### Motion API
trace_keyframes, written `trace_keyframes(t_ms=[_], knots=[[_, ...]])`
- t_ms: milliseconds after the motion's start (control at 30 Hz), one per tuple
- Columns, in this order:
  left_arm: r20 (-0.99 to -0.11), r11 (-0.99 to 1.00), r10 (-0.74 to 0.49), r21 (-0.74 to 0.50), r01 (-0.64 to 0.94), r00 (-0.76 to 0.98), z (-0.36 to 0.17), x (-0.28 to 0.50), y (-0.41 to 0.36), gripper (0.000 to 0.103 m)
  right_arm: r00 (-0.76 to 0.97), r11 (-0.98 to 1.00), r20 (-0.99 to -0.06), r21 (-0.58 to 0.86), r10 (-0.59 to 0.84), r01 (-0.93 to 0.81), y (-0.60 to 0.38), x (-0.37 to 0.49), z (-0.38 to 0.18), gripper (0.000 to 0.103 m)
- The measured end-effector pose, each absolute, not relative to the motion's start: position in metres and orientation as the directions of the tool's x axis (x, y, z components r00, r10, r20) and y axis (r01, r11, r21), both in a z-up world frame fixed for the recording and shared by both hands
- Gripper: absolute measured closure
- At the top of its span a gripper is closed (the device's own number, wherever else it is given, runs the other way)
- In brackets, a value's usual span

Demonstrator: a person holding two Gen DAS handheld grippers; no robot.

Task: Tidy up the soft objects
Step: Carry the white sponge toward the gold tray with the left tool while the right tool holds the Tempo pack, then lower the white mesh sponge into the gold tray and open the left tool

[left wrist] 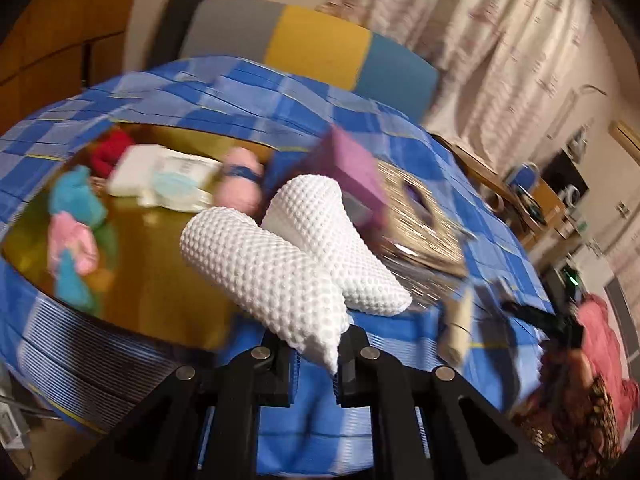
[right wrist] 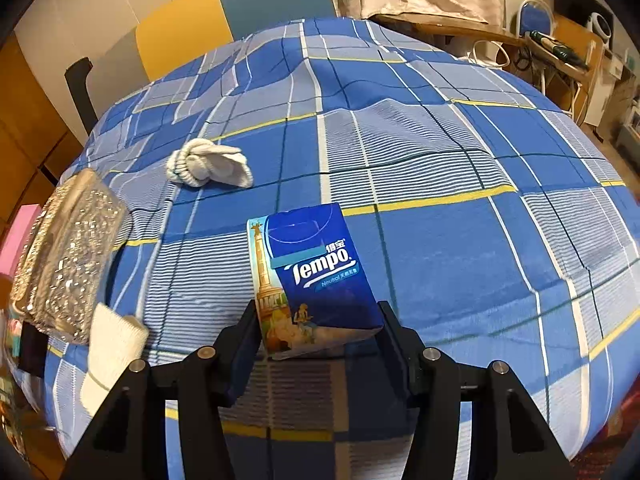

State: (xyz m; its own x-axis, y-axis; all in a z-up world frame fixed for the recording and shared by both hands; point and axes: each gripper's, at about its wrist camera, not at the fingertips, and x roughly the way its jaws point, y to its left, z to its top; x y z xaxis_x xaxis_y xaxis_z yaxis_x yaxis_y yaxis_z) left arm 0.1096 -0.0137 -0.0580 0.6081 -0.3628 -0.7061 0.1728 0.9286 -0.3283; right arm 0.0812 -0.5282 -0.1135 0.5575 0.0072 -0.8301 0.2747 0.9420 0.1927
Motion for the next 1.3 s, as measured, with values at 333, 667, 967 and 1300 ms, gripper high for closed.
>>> trace_keyframes(t_ms=[333, 667, 967, 1300], knots=[[-0.796, 0.967, -0.247, -0.24, 0.088, 0.553, -0.088, 0.171, 0.067, 0.092, 0.632, 0.929, -0.775, 0.236, 0.003, 0.285, -0.502, 0.042, -0.081, 0.047], [-0.853, 0.995, -0.092, -0.096, 0.02, 0.514, -0.114, 0.208, 0.098, 0.06, 0.714, 0.937, -0.698, 0.28, 0.048, 0.21, -0.452, 0.028, -0.025, 0.047], [-0.791, 0.981, -0.19, -0.177, 0.079, 0.581, -0.101, 0.175, 0.103, 0.059, 0.75, 0.951, -0.631, 0.31, 0.198, 0.01, -0.359, 0.04, 0.016, 0.047], [-0.711, 0.925, -0.34, -0.371, 0.082, 0.615, -0.074, 0.189, 0.13, 0.036, 0.679, 0.923, -0.629, 0.313, 0.377, -0.223, -0.245, 0.056, 0.018, 0.047]])
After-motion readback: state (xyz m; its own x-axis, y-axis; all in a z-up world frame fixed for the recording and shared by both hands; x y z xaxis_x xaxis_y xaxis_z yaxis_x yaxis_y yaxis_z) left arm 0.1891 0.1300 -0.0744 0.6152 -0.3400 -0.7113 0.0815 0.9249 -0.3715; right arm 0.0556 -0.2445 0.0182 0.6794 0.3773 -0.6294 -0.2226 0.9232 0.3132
